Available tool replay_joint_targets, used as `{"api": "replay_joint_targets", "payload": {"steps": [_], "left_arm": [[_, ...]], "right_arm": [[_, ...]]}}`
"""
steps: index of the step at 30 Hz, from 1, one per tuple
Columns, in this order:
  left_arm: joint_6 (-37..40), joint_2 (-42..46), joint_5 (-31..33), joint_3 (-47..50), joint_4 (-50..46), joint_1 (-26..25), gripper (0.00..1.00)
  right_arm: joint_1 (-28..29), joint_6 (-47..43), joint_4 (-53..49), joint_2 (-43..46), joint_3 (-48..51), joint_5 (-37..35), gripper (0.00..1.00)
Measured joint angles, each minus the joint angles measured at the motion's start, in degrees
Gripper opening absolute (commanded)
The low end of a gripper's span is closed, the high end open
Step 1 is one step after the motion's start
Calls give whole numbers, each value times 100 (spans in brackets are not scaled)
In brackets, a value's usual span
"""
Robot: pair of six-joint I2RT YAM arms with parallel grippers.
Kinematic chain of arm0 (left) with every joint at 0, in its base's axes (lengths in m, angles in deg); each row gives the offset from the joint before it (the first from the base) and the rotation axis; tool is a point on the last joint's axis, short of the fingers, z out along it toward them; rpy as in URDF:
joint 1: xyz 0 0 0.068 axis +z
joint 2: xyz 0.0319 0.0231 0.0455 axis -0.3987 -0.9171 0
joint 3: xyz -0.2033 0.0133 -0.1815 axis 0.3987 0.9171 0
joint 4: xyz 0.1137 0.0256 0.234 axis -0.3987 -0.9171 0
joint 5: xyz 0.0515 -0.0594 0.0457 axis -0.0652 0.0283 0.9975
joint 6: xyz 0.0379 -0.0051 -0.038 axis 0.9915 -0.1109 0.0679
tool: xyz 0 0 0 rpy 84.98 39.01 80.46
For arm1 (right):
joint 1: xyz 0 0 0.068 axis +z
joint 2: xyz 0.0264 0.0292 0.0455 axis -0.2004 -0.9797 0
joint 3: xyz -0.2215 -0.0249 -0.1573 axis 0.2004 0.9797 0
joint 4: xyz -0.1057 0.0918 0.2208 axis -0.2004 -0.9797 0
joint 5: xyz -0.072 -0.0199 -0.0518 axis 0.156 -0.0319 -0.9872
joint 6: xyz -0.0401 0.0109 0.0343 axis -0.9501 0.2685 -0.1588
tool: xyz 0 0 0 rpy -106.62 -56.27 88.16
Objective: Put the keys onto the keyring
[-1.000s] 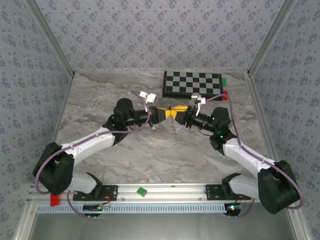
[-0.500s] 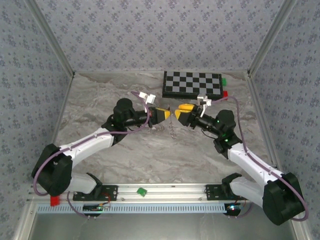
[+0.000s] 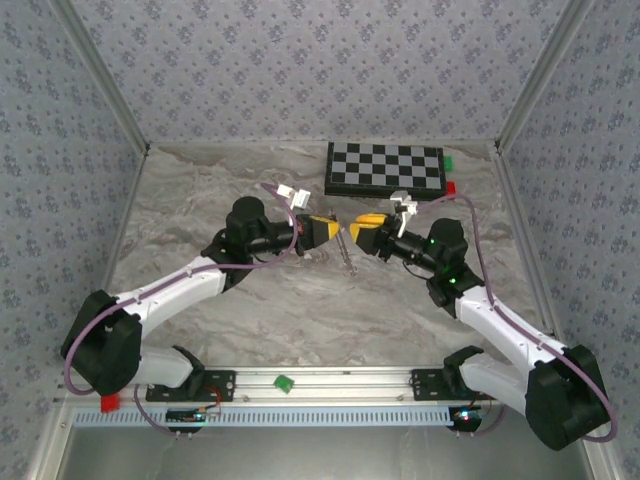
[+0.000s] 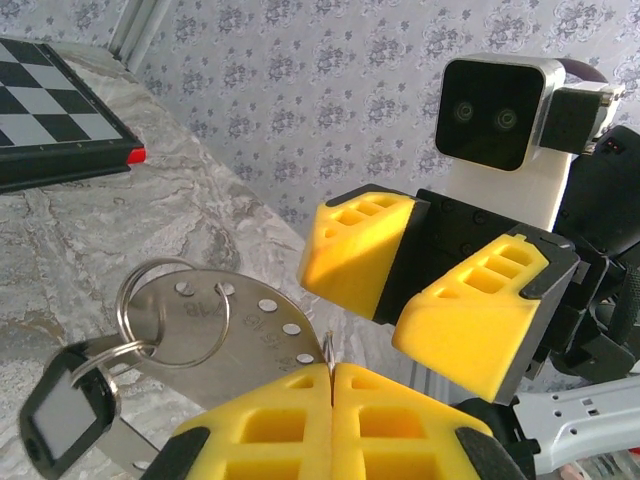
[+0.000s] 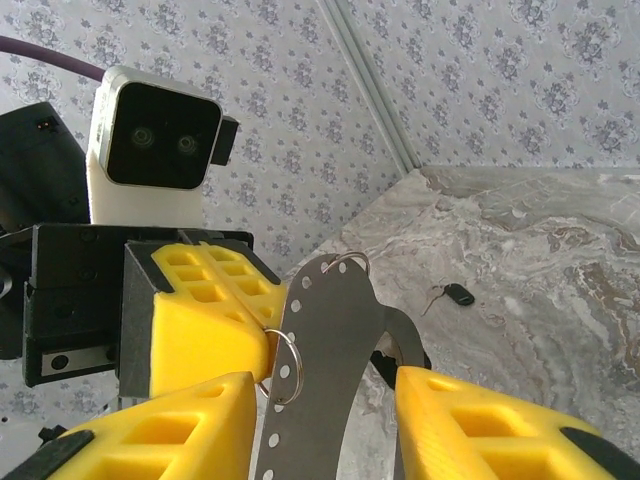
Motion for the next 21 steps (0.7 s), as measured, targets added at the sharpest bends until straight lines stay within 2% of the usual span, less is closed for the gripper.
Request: {"api": "replay_joint_targets", "payload": {"steps": [4, 15, 21], "left_arm": [[9, 0, 0, 0, -37, 0, 0], [76, 0, -2, -57, -142, -76, 0], [109, 0, -2, -98, -170, -79, 0]], "right_arm": [[26, 0, -59, -63, -35, 17, 39], [232, -398, -398, -166, -350, 66, 21], [240, -448, -505, -225, -382, 68, 21]]}}
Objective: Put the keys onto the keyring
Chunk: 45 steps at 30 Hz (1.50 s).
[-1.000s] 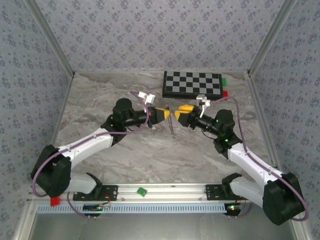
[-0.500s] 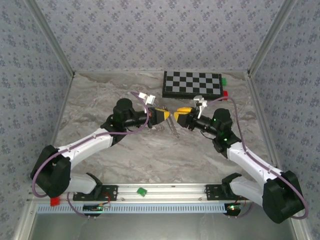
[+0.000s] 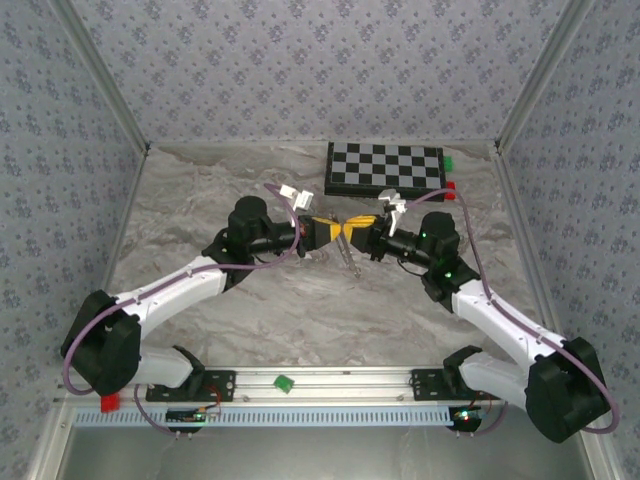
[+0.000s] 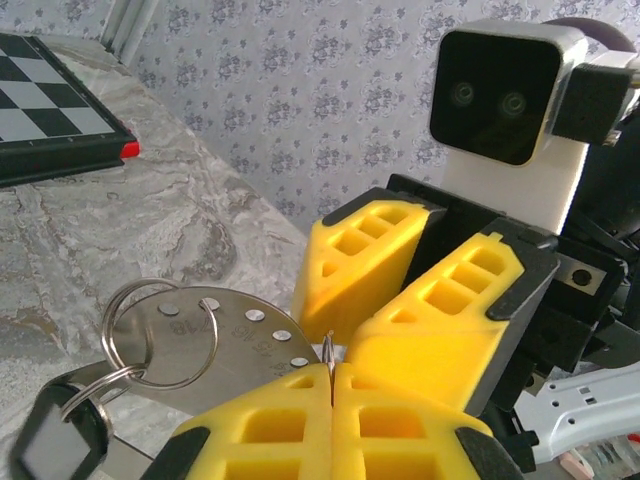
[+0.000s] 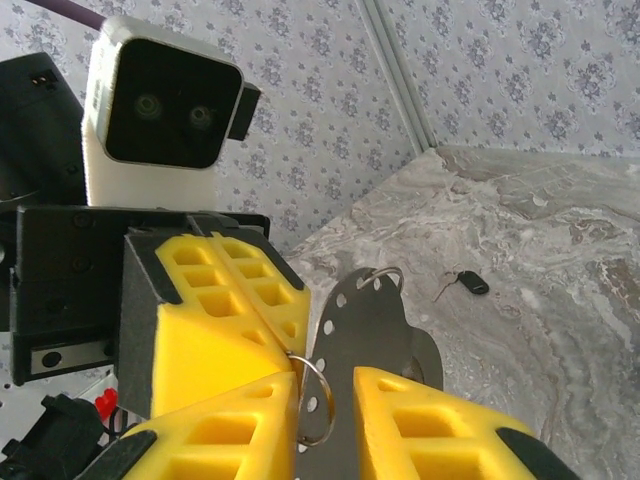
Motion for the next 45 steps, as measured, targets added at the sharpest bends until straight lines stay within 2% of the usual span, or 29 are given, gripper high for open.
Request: {"api": "replay_joint_targets", "payload": {"steps": [3, 8, 11, 15, 23, 35, 40, 45], "left_arm": [[0, 0, -2, -9, 0, 0, 0], [2, 0, -2, -9, -17, -2, 0], [2, 0, -2, -9, -22, -13, 0], [2, 0, 2, -9, -24, -22, 0], [2, 0, 0, -9, -22, -22, 0], [-85, -42, -116, -9, 35, -22, 14], [-107, -52, -146, -9, 70, -22, 14], [-129, -85, -144, -9, 116, -20, 5]], "right_arm": [[11, -2, 0, -42, 0, 2, 21], [22, -7, 4, -68, -2, 48, 12], [22, -2, 7, -92, -13, 87, 10], [20, 4, 9, -96, -13, 90, 0], [20, 20, 28, -101, -13, 92, 0], [17, 42, 94, -140, -13, 212, 0], [20, 50, 107, -144, -13, 240, 0], [20, 63, 118, -144, -13, 238, 0]]}}
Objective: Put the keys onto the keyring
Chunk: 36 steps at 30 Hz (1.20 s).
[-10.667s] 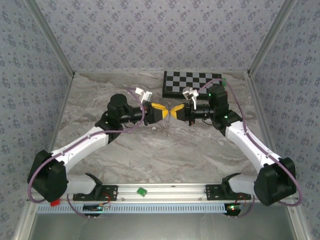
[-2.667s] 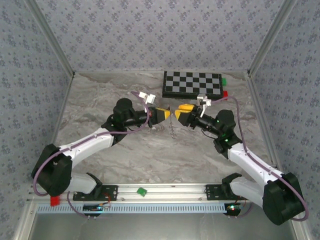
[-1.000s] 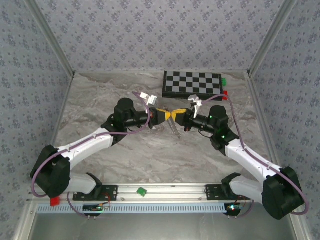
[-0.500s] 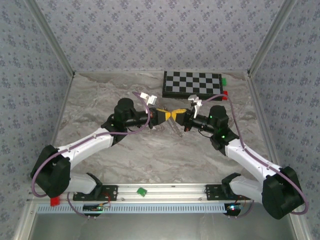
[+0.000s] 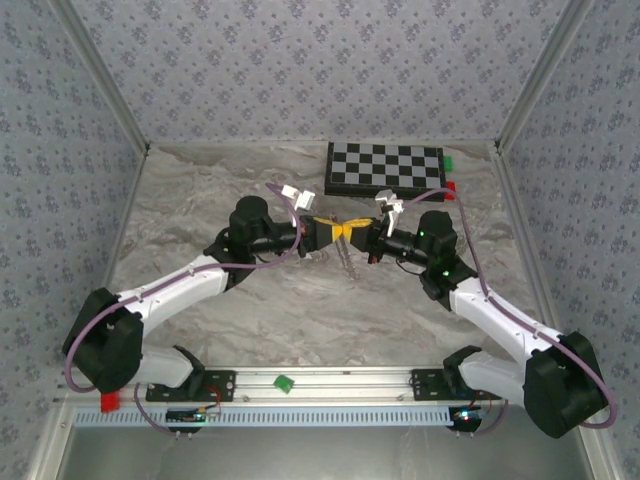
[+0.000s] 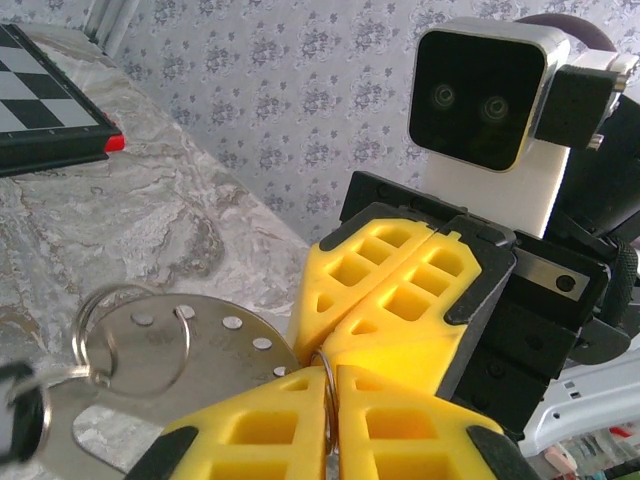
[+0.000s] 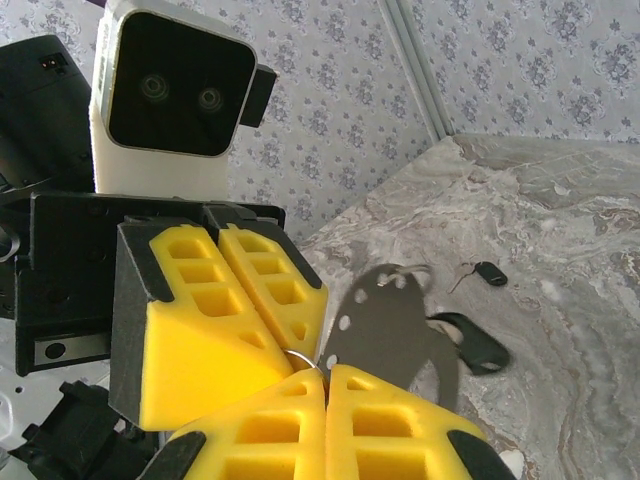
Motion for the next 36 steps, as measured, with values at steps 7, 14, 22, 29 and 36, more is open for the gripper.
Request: {"api": "replay_joint_targets", "payload": {"steps": [7, 14, 22, 29, 36], "left_arm": [[-31, 0, 2, 0, 37, 13, 0], [11, 2, 76, 0, 7, 13, 0], [315, 57, 168, 0, -190, -4, 0], [584, 144, 302, 0, -507, -4, 0], [734, 404, 623, 2, -789, -2, 0]], "right_arm": [[-7, 0, 46, 0, 0, -4, 0], [-7, 2, 55, 2, 0, -22, 1], [-118, 76, -39, 247, 92, -162, 44], [-275, 85, -116, 638, 149, -332, 61], [-293, 7, -284, 675, 153, -520, 70]]}}
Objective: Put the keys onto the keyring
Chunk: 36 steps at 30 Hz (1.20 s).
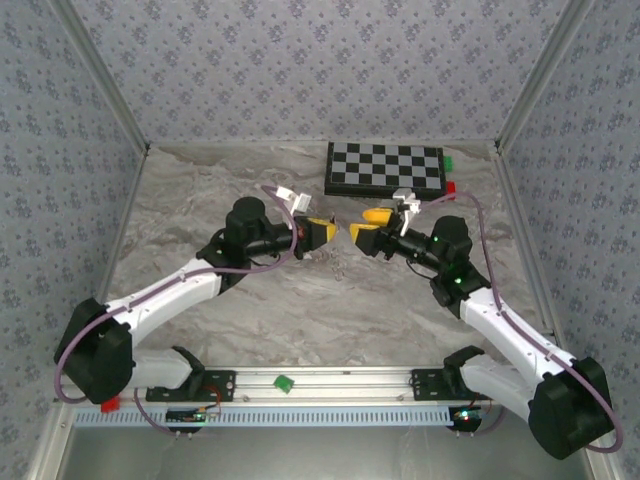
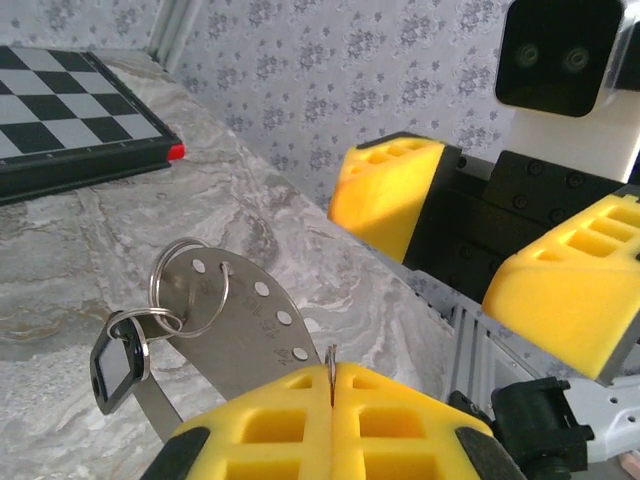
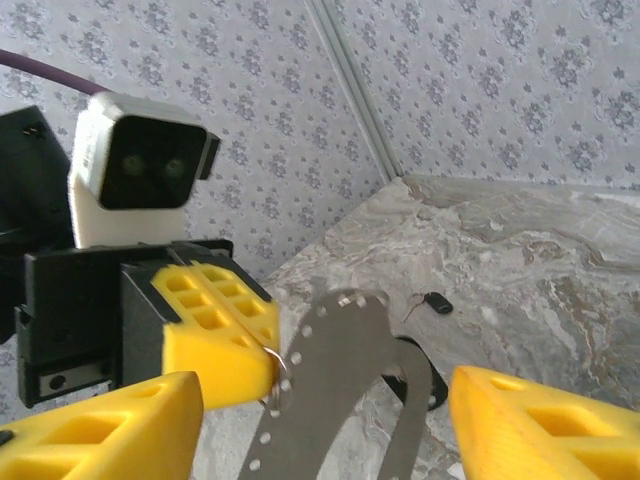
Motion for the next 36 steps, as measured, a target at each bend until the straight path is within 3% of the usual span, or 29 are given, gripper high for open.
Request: {"api": "replay_joint_targets", "payload": {"steps": [6, 18, 27, 30, 36], "left_arm": [[48, 448, 358, 52, -315, 46, 0], [111, 1541, 1523, 293, -1399, 264, 0], [313, 2656, 2907, 337, -2500, 264, 0], [365, 3053, 3375, 341, -2905, 264, 0], [398, 3668, 3928, 345, -3560, 264, 0]], "right_arm": [[0, -74, -151, -214, -13, -153, 74], [208, -245, -245, -1541, -702, -251, 81], [726, -662, -595, -3451, -2236, -505, 57], [872, -748, -852, -4304, -3034, -599, 51], [1270, -911, -1685, -6004, -4988, -815, 30]]}}
